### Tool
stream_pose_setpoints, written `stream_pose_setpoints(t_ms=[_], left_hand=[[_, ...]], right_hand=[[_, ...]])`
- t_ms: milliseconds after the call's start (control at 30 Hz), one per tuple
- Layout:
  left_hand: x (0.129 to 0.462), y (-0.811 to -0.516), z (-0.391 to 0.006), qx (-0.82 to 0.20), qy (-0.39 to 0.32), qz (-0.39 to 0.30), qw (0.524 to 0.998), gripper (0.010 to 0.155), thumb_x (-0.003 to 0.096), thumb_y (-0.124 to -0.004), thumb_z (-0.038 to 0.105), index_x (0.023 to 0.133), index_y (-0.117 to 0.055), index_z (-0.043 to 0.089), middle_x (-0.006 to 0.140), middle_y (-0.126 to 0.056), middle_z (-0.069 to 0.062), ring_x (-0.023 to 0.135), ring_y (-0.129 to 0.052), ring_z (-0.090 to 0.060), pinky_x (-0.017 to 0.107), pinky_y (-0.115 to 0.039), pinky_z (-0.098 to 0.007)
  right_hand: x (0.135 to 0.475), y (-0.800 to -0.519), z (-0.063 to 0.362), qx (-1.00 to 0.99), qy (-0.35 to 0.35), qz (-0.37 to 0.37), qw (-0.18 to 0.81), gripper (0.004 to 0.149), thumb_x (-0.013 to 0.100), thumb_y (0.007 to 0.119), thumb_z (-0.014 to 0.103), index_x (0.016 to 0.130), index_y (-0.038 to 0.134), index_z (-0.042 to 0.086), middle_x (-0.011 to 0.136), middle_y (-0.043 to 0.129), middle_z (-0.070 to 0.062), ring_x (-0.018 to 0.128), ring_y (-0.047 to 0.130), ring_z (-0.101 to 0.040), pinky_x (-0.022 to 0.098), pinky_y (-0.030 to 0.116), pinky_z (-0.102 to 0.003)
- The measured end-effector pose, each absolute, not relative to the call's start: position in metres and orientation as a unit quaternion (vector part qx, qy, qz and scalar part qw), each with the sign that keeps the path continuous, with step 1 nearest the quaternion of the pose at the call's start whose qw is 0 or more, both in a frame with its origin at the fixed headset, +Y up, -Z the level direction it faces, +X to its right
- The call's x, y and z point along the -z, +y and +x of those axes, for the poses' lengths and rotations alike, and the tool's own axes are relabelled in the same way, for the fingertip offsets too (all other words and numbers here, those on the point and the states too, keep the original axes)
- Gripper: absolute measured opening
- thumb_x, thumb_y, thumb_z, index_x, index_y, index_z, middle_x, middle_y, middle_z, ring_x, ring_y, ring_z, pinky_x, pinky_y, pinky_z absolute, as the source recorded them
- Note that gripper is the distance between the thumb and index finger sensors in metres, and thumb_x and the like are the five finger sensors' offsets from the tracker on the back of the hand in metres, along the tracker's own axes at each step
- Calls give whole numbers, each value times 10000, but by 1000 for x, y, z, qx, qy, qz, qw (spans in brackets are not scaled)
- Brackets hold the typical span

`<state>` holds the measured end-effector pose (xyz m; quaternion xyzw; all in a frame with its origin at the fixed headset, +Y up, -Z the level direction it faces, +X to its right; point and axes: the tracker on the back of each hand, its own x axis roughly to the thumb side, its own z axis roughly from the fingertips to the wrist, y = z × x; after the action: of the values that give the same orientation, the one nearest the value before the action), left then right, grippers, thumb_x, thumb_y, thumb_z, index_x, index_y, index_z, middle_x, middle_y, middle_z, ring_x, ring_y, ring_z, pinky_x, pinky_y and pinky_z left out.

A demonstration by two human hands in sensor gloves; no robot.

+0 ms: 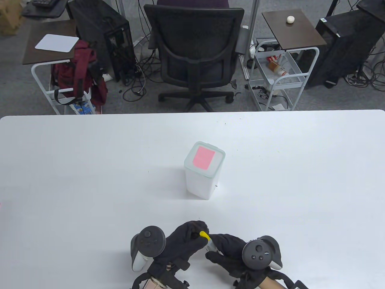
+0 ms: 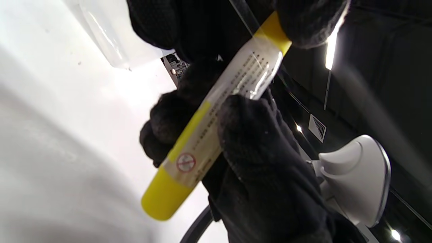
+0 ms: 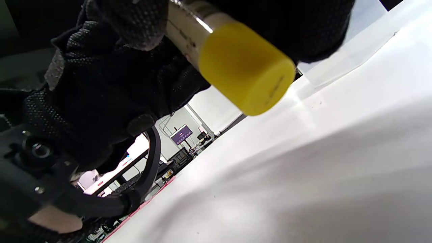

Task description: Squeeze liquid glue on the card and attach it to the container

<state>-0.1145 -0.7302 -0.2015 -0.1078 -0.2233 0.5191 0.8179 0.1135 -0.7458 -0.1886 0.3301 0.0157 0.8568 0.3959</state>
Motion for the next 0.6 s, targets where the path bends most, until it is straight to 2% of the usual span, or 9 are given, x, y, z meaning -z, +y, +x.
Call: stream_pose_setpoints(t_ms=[100,167,233,300,400,500,600], left_hand=[[201,-728,-114,-509,-248,-111,817,538,551,-672,451,1071,-613,327,1035,-800,101,995,-834,-181,747,-722,-383],[203,-728,-114,-517,-262,-120,806,525,551,-671,433,1070,-617,380,1060,-794,122,1020,-813,-184,757,-711,-394],[204,-733,-115,-542,-255,-135,789,518,555,-679,486,1061,-609,396,1068,-780,117,1035,-790,-194,766,-694,-411],[204,-736,-115,-562,-241,-147,777,616,535,-702,556,1090,-542,340,1069,-755,103,1034,-775,-200,776,-676,-411],[204,-732,-115,-531,-241,-117,804,561,522,-718,579,1022,-589,360,998,-788,150,993,-816,-165,768,-699,-375],[202,-726,-115,-504,-262,-100,817,533,545,-677,498,1052,-602,351,1019,-798,141,995,-824,-164,765,-706,-369],[202,-727,-114,-516,-268,-112,806,516,567,-646,434,1074,-594,355,1062,-785,118,1018,-810,-180,772,-697,-371]], right_hand=[[189,-747,113,-860,17,325,394,532,562,672,441,966,660,95,850,836,-133,700,886,-367,546,774,-483],[189,-747,113,-857,19,326,398,531,562,673,437,970,653,98,860,829,-133,707,882,-370,551,772,-485],[189,-746,113,-852,17,329,406,534,562,670,442,971,654,98,862,830,-131,707,884,-367,550,773,-482],[188,-745,113,-854,14,331,402,537,560,674,442,972,654,97,861,830,-134,707,883,-369,550,771,-484],[187,-745,113,-854,12,336,397,535,560,672,443,971,655,102,862,831,-130,706,885,-366,550,774,-480],[188,-745,113,-857,10,332,393,536,559,674,442,968,659,96,855,837,-131,698,889,-364,544,778,-478],[188,-747,113,-855,15,328,401,535,560,672,441,968,658,94,856,835,-134,698,888,-366,544,777,-478]])
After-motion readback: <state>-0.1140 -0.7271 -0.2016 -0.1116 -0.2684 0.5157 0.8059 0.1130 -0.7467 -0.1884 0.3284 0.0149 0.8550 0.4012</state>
